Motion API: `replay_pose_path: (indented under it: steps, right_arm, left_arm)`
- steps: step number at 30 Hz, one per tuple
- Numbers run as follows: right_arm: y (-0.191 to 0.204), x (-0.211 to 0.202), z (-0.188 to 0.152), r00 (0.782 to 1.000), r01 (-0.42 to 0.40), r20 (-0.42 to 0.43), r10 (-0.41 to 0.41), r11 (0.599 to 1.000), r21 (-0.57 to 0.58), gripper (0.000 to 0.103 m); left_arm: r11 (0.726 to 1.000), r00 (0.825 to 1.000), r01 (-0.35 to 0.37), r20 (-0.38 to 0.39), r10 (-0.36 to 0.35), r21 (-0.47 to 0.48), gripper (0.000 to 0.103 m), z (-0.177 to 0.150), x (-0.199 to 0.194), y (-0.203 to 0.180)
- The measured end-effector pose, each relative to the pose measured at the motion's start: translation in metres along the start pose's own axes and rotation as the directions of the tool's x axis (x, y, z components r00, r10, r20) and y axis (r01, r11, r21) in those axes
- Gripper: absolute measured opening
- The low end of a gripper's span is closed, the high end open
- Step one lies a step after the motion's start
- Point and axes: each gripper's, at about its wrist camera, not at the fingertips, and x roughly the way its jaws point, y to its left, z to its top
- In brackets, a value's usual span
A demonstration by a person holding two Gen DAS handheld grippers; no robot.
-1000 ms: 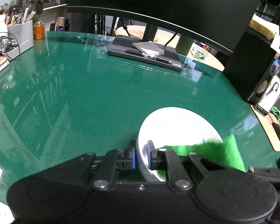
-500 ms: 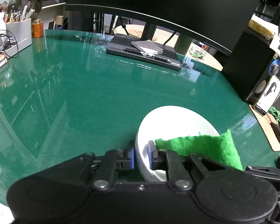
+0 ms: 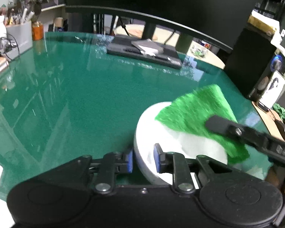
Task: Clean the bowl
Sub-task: 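Wipe the cloth back and forth over the bowl's outer wall with the right tool, then push the cloth into the bowl and rub its inner surface with the right tool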
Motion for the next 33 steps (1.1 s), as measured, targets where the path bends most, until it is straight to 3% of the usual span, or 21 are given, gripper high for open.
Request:
replay_pose_path:
  steps: [4, 8, 11, 16, 20, 23, 25, 27, 28, 29, 31, 32, 33]
  right_arm:
    - [0.004, -0.002, -0.004, 1.000, -0.002, -0.013, 0.002, 1.000, -0.007, 0.008]
    - [0.022, 0.001, -0.010, 0.993, -0.066, -0.102, 0.060, 0.996, -0.058, 0.008]
    - [0.033, 0.001, -0.002, 0.995, -0.043, -0.098, 0.032, 0.992, -0.116, 0.008]
    - [0.041, 0.005, 0.027, 0.996, -0.027, -0.088, 0.012, 0.985, -0.172, 0.008]
    - [0.063, 0.031, 0.043, 0.978, -0.068, -0.208, 0.005, 0.952, -0.298, 0.008]
    - [0.074, 0.067, 0.045, 0.922, -0.069, -0.372, -0.105, 0.902, -0.425, 0.009]
    - [0.076, 0.083, 0.041, 0.878, -0.069, -0.444, -0.181, 0.869, -0.490, 0.031]
    - [0.084, 0.092, 0.039, 0.836, -0.065, -0.473, -0.279, 0.806, -0.589, 0.036]
    - [0.089, 0.092, 0.042, 0.821, -0.098, -0.495, -0.284, 0.785, -0.612, 0.039]
    - [0.096, 0.089, 0.044, 0.814, -0.128, -0.505, -0.286, 0.760, -0.637, 0.043]
    - [0.107, 0.082, 0.046, 0.809, -0.176, -0.507, -0.297, 0.701, -0.691, 0.064]
    - [0.112, 0.078, 0.046, 0.811, -0.193, -0.498, -0.306, 0.665, -0.721, 0.064]
    - [0.121, 0.072, 0.044, 0.822, -0.211, -0.465, -0.329, 0.582, -0.785, 0.063]
  left_arm:
    - [0.999, 1.000, -0.021, 0.000, 0.021, 0.025, 0.019, 0.009, 0.009, -0.003]
    - [1.000, 1.000, -0.009, 0.012, 0.009, 0.023, 0.016, 0.005, 0.010, -0.005]
    - [0.999, 0.999, 0.041, 0.008, -0.041, 0.001, 0.016, -0.001, 0.006, 0.005]
    - [0.999, 0.999, 0.039, 0.019, -0.040, 0.026, 0.017, -0.010, 0.000, 0.007]
    - [0.998, 0.998, 0.062, 0.030, -0.063, 0.025, 0.017, -0.011, 0.000, 0.011]
    - [0.996, 0.995, 0.092, 0.032, -0.092, 0.018, 0.018, -0.012, 0.001, 0.015]
    - [0.994, 0.993, 0.110, 0.031, -0.111, 0.019, 0.018, -0.013, 0.001, 0.018]
    - [0.991, 0.991, 0.131, 0.030, -0.131, 0.019, 0.019, -0.013, 0.001, 0.020]
    - [0.990, 0.990, 0.139, 0.030, -0.140, 0.020, 0.019, -0.013, 0.001, 0.022]
    - [0.989, 0.989, 0.147, 0.029, -0.148, 0.020, 0.019, -0.013, 0.002, 0.023]
    - [0.987, 0.987, 0.159, 0.031, -0.159, 0.024, 0.019, -0.013, 0.001, 0.025]
    - [0.986, 0.986, 0.165, 0.032, -0.165, 0.026, 0.019, -0.013, 0.001, 0.026]
    - [0.985, 0.985, 0.171, 0.032, -0.171, 0.028, 0.019, -0.013, 0.001, 0.027]
